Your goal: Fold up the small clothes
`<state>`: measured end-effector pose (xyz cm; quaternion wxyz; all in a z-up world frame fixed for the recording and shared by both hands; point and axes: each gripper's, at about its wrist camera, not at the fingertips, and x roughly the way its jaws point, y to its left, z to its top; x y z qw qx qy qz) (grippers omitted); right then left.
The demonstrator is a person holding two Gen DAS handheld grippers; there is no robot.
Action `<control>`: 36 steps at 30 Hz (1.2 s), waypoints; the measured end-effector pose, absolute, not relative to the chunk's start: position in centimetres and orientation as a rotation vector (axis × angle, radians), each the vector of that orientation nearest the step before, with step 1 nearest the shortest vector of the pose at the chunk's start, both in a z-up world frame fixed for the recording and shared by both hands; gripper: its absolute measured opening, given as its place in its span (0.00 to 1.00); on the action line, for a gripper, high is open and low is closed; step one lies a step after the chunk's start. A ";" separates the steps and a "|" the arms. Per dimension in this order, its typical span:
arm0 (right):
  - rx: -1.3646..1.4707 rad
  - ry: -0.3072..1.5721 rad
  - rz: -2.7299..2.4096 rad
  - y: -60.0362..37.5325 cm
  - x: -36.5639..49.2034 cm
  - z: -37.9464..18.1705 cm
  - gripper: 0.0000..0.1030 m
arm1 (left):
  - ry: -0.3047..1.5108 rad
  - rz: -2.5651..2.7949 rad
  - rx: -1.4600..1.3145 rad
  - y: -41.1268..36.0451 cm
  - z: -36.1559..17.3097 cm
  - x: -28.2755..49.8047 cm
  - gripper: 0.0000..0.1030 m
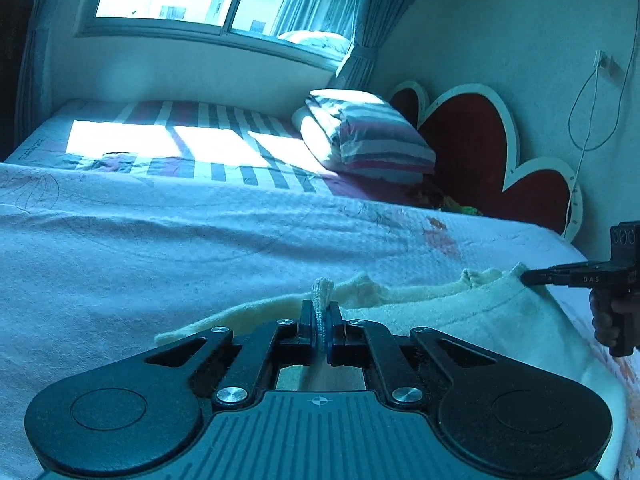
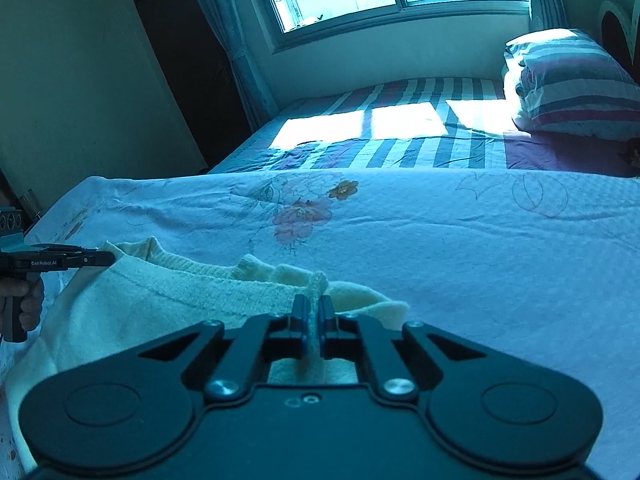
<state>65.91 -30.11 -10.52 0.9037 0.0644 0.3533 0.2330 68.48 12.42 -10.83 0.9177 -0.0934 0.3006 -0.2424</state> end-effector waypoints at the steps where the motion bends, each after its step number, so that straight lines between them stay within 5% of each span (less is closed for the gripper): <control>1: 0.124 0.717 0.476 -30.1 65.7 -10.3 0.06 | 0.596 -0.499 -0.204 12.7 -10.4 68.3 0.04; 9: 0.118 0.614 0.474 -30.2 65.6 -7.9 0.05 | 0.565 -0.483 -0.228 12.7 -9.5 70.2 0.04; 15: 0.181 0.729 0.403 -30.7 68.2 -11.1 0.08 | 0.693 -0.360 -0.136 11.1 -13.0 71.9 0.04; 17: 0.205 0.764 0.388 -30.9 68.4 -12.2 0.11 | 0.682 -0.296 -0.143 11.1 -12.3 71.0 0.14; 19: 0.201 0.733 0.344 -31.2 66.9 -11.1 0.24 | 0.645 -0.223 -0.129 11.6 -11.0 68.7 0.42; 29: 0.118 0.696 0.453 -23.9 49.6 -8.7 0.17 | 0.625 -0.329 0.038 2.2 -9.4 49.5 0.43; 36: -0.072 0.764 0.434 -15.9 45.9 -12.0 0.20 | 0.714 -0.311 0.071 -1.5 -11.7 46.6 0.43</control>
